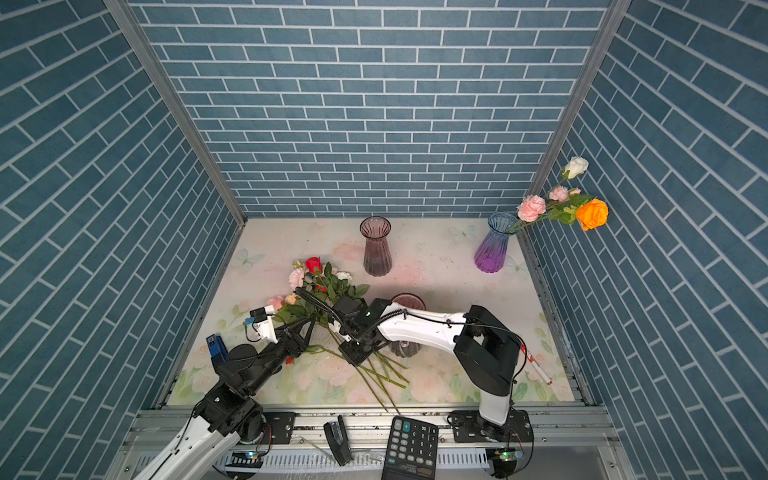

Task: Arrange the flowers into the vase

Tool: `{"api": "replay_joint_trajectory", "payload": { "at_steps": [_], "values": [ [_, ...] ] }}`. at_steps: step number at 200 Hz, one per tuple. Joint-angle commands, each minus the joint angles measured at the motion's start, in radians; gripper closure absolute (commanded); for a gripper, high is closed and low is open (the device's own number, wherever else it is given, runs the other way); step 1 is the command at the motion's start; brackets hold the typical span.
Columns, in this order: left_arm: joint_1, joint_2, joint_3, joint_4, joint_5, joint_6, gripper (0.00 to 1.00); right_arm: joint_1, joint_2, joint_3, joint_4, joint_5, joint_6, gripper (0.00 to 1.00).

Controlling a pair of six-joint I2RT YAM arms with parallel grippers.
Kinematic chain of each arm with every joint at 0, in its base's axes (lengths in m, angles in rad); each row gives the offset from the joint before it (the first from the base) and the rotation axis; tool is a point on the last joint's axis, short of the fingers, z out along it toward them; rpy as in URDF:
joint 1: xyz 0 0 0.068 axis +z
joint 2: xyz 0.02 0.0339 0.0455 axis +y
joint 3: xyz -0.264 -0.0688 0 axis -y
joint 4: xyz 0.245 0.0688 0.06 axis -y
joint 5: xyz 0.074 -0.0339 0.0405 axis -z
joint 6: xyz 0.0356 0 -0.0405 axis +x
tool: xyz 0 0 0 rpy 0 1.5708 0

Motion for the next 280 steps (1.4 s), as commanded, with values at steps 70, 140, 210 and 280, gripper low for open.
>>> {"api": "replay_joint_trajectory", "payload": {
  "at_steps": [70, 140, 210, 280],
  "values": [
    [0.007, -0.103, -0.008, -0.036, -0.006, 0.011, 0.39, -0.003, 0.070, 0.000, 0.044, -0.062, 0.052, 0.80],
    [0.007, -0.118, -0.005, -0.059, -0.006, 0.009, 0.39, -0.004, -0.096, 0.077, -0.082, 0.110, -0.015, 1.00],
    [0.007, -0.095, 0.060, -0.012, 0.126, -0.089, 0.39, -0.053, -0.386, 0.104, -0.154, 0.221, 0.002, 1.00],
    [0.003, 0.244, 0.201, 0.430, 0.336, -0.289, 0.32, -0.074, -0.643, -0.053, -0.028, 0.098, 0.053, 1.00]
  ]
}}
